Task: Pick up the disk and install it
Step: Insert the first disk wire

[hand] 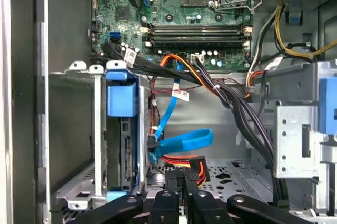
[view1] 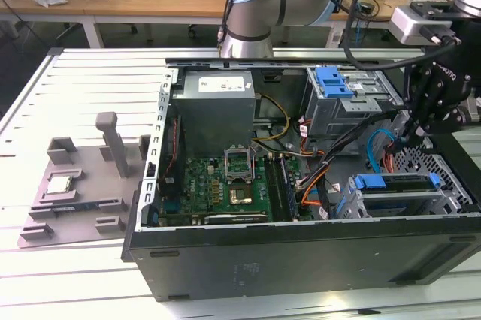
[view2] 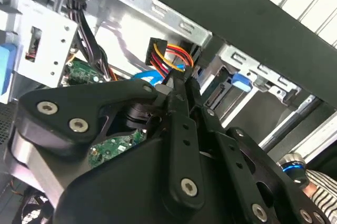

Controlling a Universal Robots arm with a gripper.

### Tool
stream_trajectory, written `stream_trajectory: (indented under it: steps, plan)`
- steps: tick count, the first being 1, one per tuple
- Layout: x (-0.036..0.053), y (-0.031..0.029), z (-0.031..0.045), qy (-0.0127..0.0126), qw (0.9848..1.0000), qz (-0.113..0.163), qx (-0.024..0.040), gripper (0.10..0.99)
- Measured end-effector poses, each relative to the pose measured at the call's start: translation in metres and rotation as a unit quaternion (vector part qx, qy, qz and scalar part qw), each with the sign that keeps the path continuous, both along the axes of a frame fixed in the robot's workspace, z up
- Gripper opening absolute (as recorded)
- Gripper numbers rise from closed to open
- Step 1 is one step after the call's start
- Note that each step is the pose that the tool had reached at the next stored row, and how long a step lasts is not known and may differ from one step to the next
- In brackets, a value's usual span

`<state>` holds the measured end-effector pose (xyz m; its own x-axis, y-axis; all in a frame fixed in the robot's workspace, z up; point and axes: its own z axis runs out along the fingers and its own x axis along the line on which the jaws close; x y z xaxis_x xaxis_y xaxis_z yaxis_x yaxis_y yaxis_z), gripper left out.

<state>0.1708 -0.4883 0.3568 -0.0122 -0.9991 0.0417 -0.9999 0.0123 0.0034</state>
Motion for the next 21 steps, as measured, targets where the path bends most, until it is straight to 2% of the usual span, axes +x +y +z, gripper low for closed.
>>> stream_trajectory:
  steps: [2,4,5,6,8,11,21]
  plan:
    - [-0.002,-0.0048,-0.0001,0.0,1.0,0.0,-0.0001,0.169]
    - [-0.0027,-0.0218,-0.0003,-0.0001,1.0,0.001,-0.0012,0.169]
    - [-0.0028,-0.028,-0.0005,-0.0001,1.0,0.001,-0.0019,0.169]
    - [-0.003,-0.0329,-0.0011,0.0,1.0,0.001,-0.0019,0.169]
    - [-0.0035,-0.0387,-0.0041,0.0,1.0,0.001,-0.0018,0.169]
    - [-0.0046,-0.0391,-0.0087,0.0,1.0,0.002,-0.0019,0.169]
    - [-0.0063,-0.0391,-0.0145,0.0,1.0,0.004,-0.002,0.169]
